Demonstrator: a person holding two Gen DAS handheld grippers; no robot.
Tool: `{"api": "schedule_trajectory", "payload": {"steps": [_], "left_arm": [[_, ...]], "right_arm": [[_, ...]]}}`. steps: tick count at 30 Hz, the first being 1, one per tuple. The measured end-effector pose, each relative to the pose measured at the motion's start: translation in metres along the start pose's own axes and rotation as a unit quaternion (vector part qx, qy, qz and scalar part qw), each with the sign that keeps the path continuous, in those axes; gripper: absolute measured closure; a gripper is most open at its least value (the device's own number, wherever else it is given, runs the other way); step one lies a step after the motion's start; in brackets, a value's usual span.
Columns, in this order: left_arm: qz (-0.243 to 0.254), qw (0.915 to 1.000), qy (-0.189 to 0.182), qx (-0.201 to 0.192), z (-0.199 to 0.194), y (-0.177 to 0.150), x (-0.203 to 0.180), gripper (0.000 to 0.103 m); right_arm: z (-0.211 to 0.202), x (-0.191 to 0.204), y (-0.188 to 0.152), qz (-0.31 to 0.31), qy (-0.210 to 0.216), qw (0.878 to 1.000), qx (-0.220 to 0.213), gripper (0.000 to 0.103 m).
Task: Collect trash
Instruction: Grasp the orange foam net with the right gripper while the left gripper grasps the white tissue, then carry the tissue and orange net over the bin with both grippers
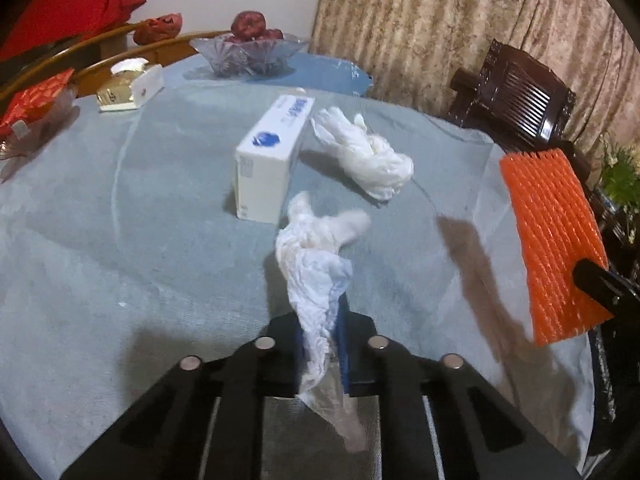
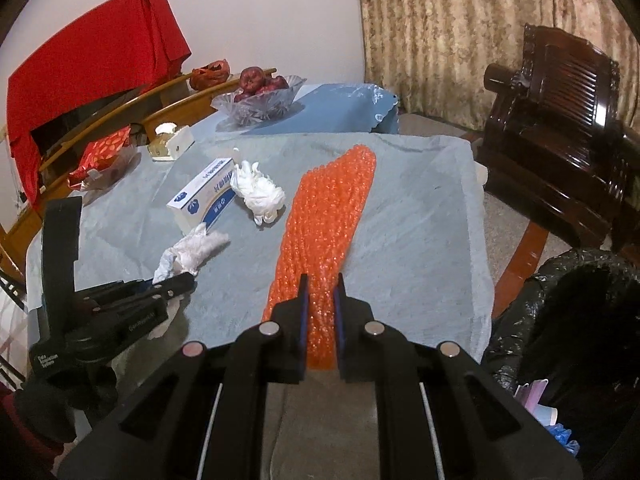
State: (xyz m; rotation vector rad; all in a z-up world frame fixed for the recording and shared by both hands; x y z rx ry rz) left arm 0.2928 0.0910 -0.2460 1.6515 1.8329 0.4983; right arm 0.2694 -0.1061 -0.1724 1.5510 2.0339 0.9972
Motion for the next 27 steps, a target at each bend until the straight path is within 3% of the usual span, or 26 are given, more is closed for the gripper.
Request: {"api": "schedule_trajectory", "payload": {"steps": [13,27], "left_arm": [[0.030,0.9975,-0.009,-0.064,-0.064,0.031,-0.031,0.091],[0.064,0.9924,-0.051,-0.091,-0.104,0.038,-0.090,0.091]], "right_arm": [[-0.038,0.002,0.019,-0.005,0.000,0.999,-0.033,0.093],[-0.100,-0.031,0.029,0.010,-0.022,0.997,-0.077,0.093]]}}
Point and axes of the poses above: each gripper's, at about its wrist camera, not at the fingertips, and z roughly the way its jaws point, x to its left, y to its top, the point moved 8 cm from there along z, roughly the way its jaws point, and after that the axes turned 2 degrees about -z, right-handed, at the moved point
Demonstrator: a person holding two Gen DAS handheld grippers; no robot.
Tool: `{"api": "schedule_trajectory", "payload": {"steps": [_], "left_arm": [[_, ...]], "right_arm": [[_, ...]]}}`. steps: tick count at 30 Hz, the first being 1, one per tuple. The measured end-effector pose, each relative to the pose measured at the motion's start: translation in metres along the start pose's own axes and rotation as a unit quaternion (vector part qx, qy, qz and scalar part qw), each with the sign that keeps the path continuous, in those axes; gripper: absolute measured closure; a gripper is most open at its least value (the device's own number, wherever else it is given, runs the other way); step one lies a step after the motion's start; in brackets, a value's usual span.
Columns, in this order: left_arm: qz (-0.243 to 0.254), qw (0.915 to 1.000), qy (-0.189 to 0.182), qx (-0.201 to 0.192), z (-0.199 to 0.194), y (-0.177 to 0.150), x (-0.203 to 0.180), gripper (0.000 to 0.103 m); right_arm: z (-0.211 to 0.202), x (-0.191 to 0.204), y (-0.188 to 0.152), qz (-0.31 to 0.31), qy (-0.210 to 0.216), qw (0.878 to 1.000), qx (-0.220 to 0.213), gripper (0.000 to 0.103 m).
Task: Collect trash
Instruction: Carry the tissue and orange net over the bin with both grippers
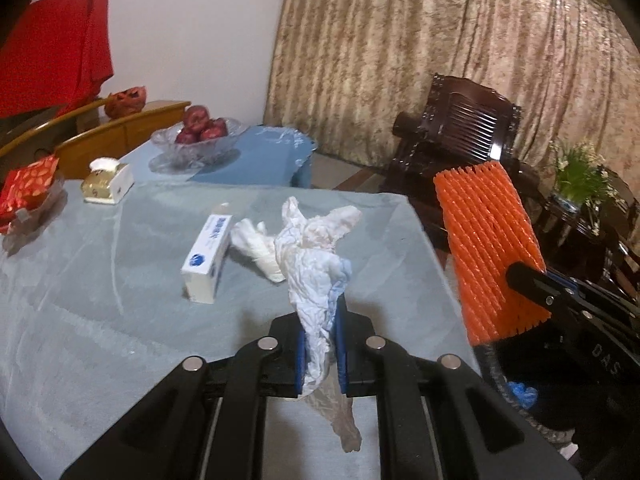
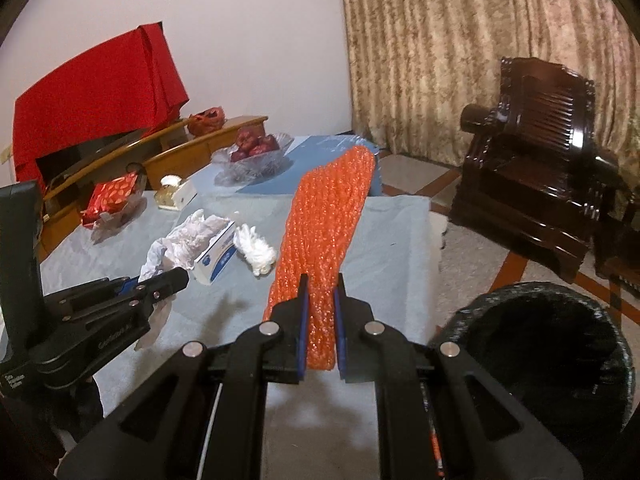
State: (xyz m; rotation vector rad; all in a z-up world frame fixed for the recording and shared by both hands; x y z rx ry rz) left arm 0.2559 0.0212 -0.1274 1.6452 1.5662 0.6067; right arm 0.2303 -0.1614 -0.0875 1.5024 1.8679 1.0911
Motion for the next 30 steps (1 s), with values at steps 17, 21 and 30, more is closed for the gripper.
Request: {"api": "schedule_trajectory", "payload": {"steps": [17,21,30], "left_arm": [[0.066,0.9933,-0.095,-0.007,0.003,-0.001,-0.139,0.091],[0.082,0.9892,-0.122,-0.003,0.009,-0.005,-0.173,0.091],[0.103,0.9799,-0.168,0.028,0.032,-0.026,-0.239,0.091]], "right_arm": [[-0.075,-0.114,-0.029,0.055,-0.101,0.993,-0.021,0.093],[-0.090,-0.144,-0.043,0.069,-0.130,0.989,-0.019,0.093],[-0.100,-0.197,-0.077,0.092,-0.174,0.980,0.000,0.093]]}}
Point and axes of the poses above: each gripper's, at about its wrist camera, not at the fingertips, and z roughly the way its jaws point, x to its left, y to its top, the point moved 8 cm from there along z, roughly the way its jaws point, and after that the axes turned 2 degrees about -z, right-handed, at the moved point
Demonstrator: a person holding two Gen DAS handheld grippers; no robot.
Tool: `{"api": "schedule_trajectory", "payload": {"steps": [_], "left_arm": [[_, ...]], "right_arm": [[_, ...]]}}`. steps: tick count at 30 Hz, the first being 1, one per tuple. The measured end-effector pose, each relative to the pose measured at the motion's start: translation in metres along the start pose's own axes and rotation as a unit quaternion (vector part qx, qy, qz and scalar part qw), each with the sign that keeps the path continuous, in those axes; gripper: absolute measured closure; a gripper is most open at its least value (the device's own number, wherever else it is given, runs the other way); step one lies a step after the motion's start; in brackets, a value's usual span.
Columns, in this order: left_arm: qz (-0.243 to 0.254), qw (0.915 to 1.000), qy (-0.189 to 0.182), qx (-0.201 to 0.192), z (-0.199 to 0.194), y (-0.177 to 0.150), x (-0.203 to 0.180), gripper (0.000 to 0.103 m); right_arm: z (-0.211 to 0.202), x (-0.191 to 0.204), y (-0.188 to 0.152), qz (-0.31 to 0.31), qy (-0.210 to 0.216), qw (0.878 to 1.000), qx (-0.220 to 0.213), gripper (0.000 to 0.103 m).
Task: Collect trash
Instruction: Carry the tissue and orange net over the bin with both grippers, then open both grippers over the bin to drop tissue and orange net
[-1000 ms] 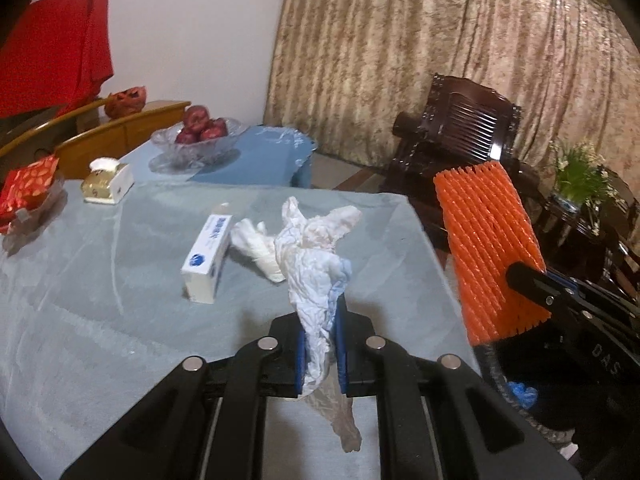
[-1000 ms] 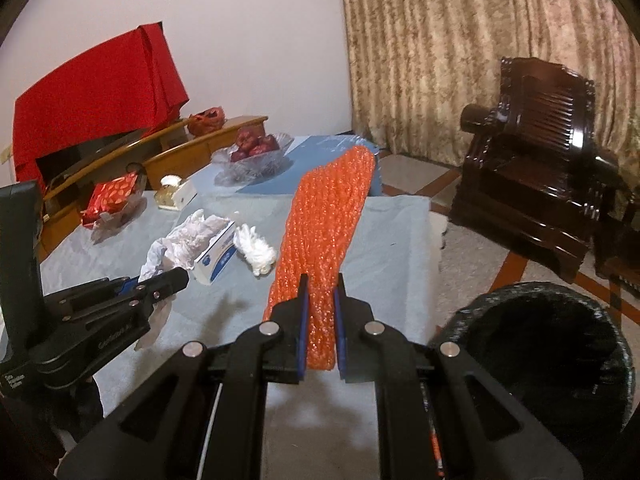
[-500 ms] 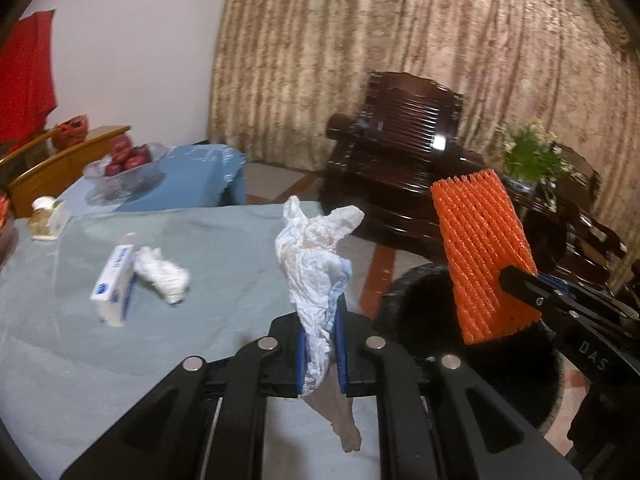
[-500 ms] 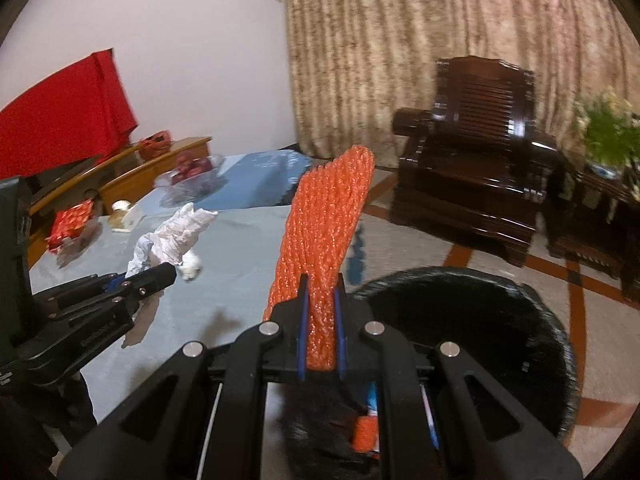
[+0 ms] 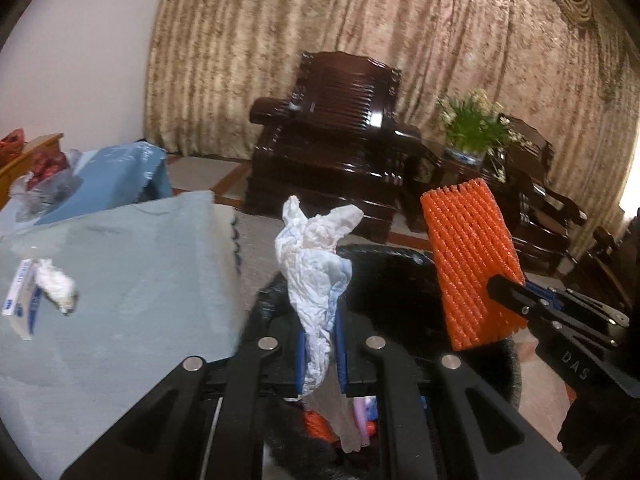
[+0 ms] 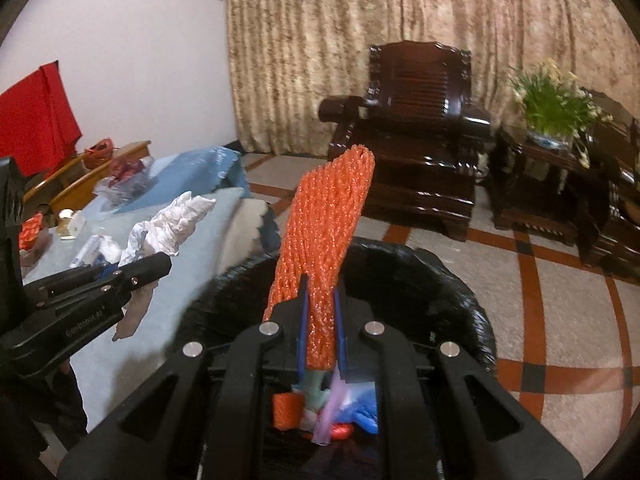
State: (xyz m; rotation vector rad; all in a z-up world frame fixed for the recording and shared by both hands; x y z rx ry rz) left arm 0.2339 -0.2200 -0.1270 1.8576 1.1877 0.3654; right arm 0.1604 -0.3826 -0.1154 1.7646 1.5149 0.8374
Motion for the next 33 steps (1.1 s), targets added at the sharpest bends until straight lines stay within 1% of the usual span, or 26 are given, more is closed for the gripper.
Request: {"api": "schedule_trajectory", "payload": {"steps": [8,10,12,13,15,16,17,18,19,20,21,22,23,24,25,26,27,30,33], "left_arm": [[0.024,0.9991,-0.020,0.028,0.036,-0.012,-0.036,0.091],[0.028,0.9987,-0.025,0.036,0.042,-0.016,-0.041,0.090],[0.029,0.9983,-0.027,0.042,0.048,-0.020,-0.044,0.082],[0.028,0.9981,-0.030,0.046,0.049,-0.022,-0.044,0.079],[0.025,0.9977,-0.032,0.054,0.052,-0.025,-0.045,0.070],[0.025,0.9974,-0.036,0.057,0.054,-0.026,-0.048,0.067],[0.024,0.9971,-0.039,0.060,0.055,-0.028,-0.049,0.059],[0.024,0.9971,-0.040,0.061,0.054,-0.029,-0.050,0.053],[0.024,0.9971,-0.040,0.059,0.053,-0.029,-0.048,0.051],[0.023,0.9972,-0.041,0.058,0.052,-0.030,-0.046,0.046],[0.021,0.9975,-0.038,0.056,0.049,-0.030,-0.042,0.041],[0.018,0.9979,-0.033,0.053,0.047,-0.029,-0.039,0.039],[0.015,0.9982,-0.029,0.049,0.046,-0.027,-0.036,0.036],[0.011,0.9987,-0.025,0.043,0.041,-0.025,-0.030,0.030],[0.007,0.9991,-0.018,0.038,0.038,-0.022,-0.026,0.027],[0.004,0.9994,-0.012,0.031,0.034,-0.020,-0.020,0.022],[0.000,0.9998,-0.004,0.020,0.027,-0.017,-0.012,0.019],[0.000,0.9998,0.019,-0.002,0.009,-0.010,0.010,0.014],[-0.001,0.9987,0.045,-0.023,-0.014,-0.006,0.036,0.012]], "right_arm": [[0.017,-0.033,-0.026,0.019,-0.022,0.999,0.029,0.093],[0.021,-0.040,-0.033,0.023,-0.028,0.999,0.036,0.090],[0.025,-0.044,-0.037,0.026,-0.035,0.998,0.044,0.089],[0.026,-0.045,-0.040,0.028,-0.037,0.998,0.048,0.086],[0.029,-0.050,-0.047,0.033,-0.042,0.997,0.059,0.083],[0.030,-0.053,-0.049,0.035,-0.043,0.997,0.062,0.074],[0.031,-0.055,-0.051,0.038,-0.047,0.996,0.064,0.069],[0.031,-0.056,-0.051,0.040,-0.050,0.996,0.064,0.059],[0.030,-0.058,-0.052,0.042,-0.053,0.996,0.062,0.052],[0.030,-0.059,-0.052,0.044,-0.055,0.996,0.062,0.047],[0.031,-0.060,-0.052,0.045,-0.056,0.996,0.061,0.032],[0.030,-0.060,-0.052,0.046,-0.059,0.995,0.060,0.015],[0.027,-0.060,-0.051,0.048,-0.066,0.995,0.053,0.012],[0.026,-0.061,-0.049,0.049,-0.067,0.995,0.049,0.011],[0.024,-0.059,-0.048,0.051,-0.064,0.996,0.045,0.009],[0.023,-0.057,-0.048,0.052,-0.064,0.996,0.044,0.008],[0.021,-0.055,-0.046,0.052,-0.064,0.996,0.040,0.008],[0.018,-0.042,-0.039,0.047,-0.052,0.997,0.028,0.008],[0.014,-0.025,-0.029,0.040,-0.037,0.998,0.017,0.008]]}}
Point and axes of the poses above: each gripper's, at about its wrist camera, not at the fingertips, and z roughly the way its jaws point, x to its left, y to its top, the point moved 8 cm from there along z, roughly the way its jaws point, and after that the axes turned 2 degrees about -z, right-handed, at the moved point
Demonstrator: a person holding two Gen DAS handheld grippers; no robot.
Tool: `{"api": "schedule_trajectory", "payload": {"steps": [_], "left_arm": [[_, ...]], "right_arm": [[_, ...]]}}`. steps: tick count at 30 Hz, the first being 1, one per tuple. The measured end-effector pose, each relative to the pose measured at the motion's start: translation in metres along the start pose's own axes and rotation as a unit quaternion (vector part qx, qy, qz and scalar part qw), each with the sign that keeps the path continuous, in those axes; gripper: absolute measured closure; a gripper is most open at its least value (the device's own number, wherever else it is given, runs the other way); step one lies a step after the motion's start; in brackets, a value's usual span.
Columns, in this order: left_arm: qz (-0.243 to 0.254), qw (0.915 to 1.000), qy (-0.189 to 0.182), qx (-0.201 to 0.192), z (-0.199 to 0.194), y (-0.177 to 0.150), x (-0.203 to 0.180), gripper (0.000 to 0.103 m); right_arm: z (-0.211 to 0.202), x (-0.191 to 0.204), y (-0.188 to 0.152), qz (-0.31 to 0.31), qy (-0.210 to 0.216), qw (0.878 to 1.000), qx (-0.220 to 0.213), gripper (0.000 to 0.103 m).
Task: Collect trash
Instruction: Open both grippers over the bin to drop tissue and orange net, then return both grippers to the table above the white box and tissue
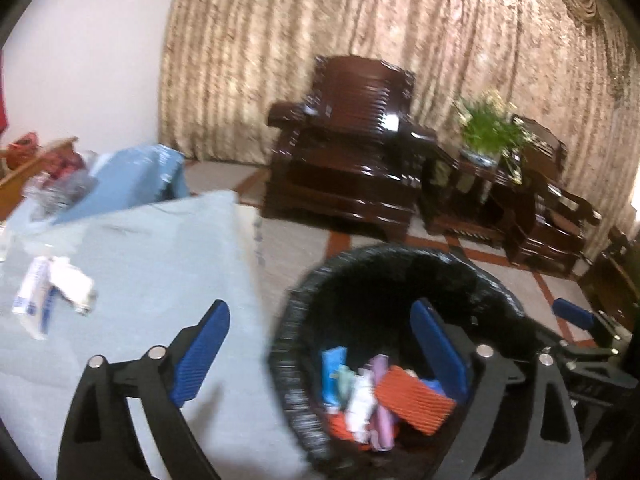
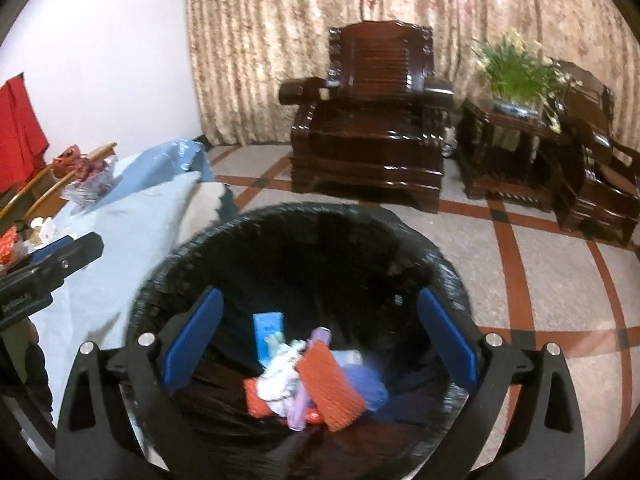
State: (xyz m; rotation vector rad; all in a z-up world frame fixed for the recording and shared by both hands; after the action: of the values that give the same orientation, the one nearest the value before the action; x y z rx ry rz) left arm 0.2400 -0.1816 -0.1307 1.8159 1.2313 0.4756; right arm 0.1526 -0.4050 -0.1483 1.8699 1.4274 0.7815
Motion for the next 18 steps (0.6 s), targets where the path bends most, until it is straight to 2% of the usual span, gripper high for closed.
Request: {"api": "schedule_trajectory", "payload": {"steps": [8,18], "left_arm": [[-0.036,0.9963,0.071,-0.033,-0.045,0.006,0.091,0.012],[-0.079,0.9813,0.167,-0.052,-0.081,-0.001,0.213,0.012]], "right_arm": [[0.003,0.084,0.029,-0.044,0.064,0.997,-0.020,0.007],[0.026,0.198,0.050,-0.101,0.133,0.986,-0.025,0.007]]}}
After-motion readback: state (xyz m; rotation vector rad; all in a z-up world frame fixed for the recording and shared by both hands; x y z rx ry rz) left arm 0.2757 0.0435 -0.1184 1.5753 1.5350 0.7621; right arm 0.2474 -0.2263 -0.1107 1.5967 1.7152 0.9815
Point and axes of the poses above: each gripper's, at about its wrist camera, not at the fingertips, and z roughly the way its jaws point, x to its left, y to its top, the point moved 8 cm from there along z, roughly the way its jaws point, and after that the axes turned 2 degrees about -z, right-handed, at the moved point
